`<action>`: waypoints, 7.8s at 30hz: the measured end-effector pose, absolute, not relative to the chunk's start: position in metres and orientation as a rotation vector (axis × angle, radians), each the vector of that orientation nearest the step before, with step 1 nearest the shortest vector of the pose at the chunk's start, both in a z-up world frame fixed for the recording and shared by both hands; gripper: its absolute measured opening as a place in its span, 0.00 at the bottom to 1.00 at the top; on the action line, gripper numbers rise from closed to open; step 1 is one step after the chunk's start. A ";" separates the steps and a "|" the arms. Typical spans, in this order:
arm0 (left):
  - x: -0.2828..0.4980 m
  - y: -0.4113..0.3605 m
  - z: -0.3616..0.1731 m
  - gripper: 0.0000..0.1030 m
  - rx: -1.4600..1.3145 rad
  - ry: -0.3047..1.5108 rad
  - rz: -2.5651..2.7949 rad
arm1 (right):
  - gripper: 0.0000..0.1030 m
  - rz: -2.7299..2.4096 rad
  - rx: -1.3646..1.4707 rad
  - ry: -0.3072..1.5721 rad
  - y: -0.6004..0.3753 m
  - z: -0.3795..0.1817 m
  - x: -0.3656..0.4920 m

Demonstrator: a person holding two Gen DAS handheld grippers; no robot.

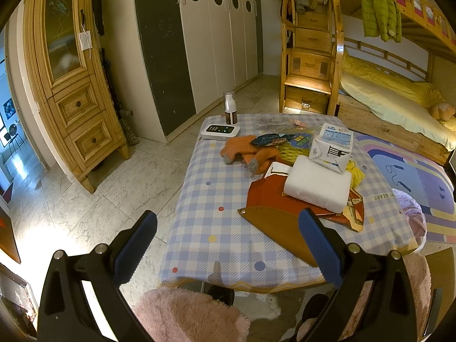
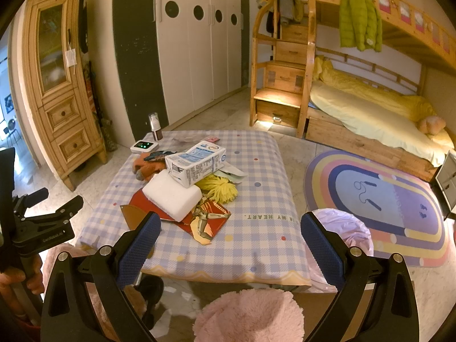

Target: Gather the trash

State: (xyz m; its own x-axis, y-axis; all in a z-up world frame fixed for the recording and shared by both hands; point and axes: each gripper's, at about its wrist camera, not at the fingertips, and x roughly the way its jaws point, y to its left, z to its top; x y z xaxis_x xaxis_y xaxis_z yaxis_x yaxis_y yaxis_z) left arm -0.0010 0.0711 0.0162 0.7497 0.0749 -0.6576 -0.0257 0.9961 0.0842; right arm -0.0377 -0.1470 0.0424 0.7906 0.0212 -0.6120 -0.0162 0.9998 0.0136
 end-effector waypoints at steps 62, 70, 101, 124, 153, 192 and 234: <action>0.056 0.039 0.017 0.68 0.068 0.518 -0.172 | 0.71 0.079 0.018 0.621 -0.155 -0.007 0.035; 0.021 0.071 -0.006 0.68 0.038 0.530 -0.042 | 0.46 0.202 -0.048 0.681 -0.102 -0.031 0.035; -0.003 0.054 -0.002 0.68 0.059 0.464 -0.106 | 0.17 0.204 0.013 0.600 -0.124 -0.006 0.015; 0.013 -0.214 -0.031 0.68 0.209 0.519 -0.638 | 0.19 -0.439 0.240 0.710 -0.373 -0.054 -0.051; 0.035 -0.197 -0.015 0.87 0.165 0.543 -0.572 | 0.37 -0.361 0.286 0.715 -0.361 -0.054 -0.044; 0.008 0.032 -0.101 0.87 0.127 0.778 -0.063 | 0.49 0.082 0.070 0.695 -0.142 -0.040 0.004; 0.007 0.083 -0.074 0.22 -0.098 0.717 -0.071 | 0.49 0.209 0.040 0.735 -0.112 -0.053 0.020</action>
State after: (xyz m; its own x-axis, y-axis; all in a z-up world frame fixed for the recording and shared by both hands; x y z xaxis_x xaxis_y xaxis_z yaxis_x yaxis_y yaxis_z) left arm 0.0069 0.0832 -0.0741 0.7519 -0.0989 -0.6518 0.0317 0.9930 -0.1141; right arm 0.0202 -0.1124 -0.0533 0.7222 0.2028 -0.6613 -0.1750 0.9785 0.1090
